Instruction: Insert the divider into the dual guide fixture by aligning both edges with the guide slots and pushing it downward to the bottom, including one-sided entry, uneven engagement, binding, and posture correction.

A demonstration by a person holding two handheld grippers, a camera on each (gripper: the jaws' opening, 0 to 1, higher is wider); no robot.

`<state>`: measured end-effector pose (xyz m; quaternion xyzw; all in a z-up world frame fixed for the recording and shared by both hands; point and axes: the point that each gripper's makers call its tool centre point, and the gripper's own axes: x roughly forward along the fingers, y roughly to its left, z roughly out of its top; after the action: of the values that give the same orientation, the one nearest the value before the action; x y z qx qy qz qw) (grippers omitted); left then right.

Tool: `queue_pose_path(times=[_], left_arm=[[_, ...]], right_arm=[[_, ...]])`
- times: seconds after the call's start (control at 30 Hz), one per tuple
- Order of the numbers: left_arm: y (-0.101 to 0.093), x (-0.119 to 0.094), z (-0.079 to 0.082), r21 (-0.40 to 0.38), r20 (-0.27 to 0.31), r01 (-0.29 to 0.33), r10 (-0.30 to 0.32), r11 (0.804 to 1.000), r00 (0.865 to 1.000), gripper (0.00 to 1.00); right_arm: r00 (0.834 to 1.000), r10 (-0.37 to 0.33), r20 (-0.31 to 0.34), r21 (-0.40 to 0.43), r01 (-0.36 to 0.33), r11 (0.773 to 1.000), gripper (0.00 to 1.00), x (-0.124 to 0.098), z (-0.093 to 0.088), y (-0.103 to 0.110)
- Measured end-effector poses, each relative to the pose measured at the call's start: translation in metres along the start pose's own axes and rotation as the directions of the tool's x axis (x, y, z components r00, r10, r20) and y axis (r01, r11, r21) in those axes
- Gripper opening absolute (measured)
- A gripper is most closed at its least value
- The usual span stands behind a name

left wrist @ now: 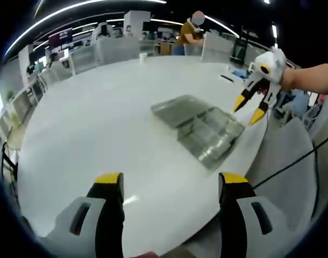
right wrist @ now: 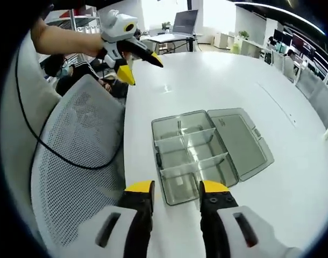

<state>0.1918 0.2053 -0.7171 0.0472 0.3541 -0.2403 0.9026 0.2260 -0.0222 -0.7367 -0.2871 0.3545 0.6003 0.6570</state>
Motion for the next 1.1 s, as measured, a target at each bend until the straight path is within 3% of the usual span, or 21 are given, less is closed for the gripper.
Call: queue_pose_path(times=[1.1], left_arm=[[0.039,0.006,-0.03,0.155,-0.118,0.018,0.0,0.988,0.993,0.66]], right_arm=[[0.994,-0.065,0.085,0.126,0.054,0.991,0.37,-0.014,-0.005,0.013]])
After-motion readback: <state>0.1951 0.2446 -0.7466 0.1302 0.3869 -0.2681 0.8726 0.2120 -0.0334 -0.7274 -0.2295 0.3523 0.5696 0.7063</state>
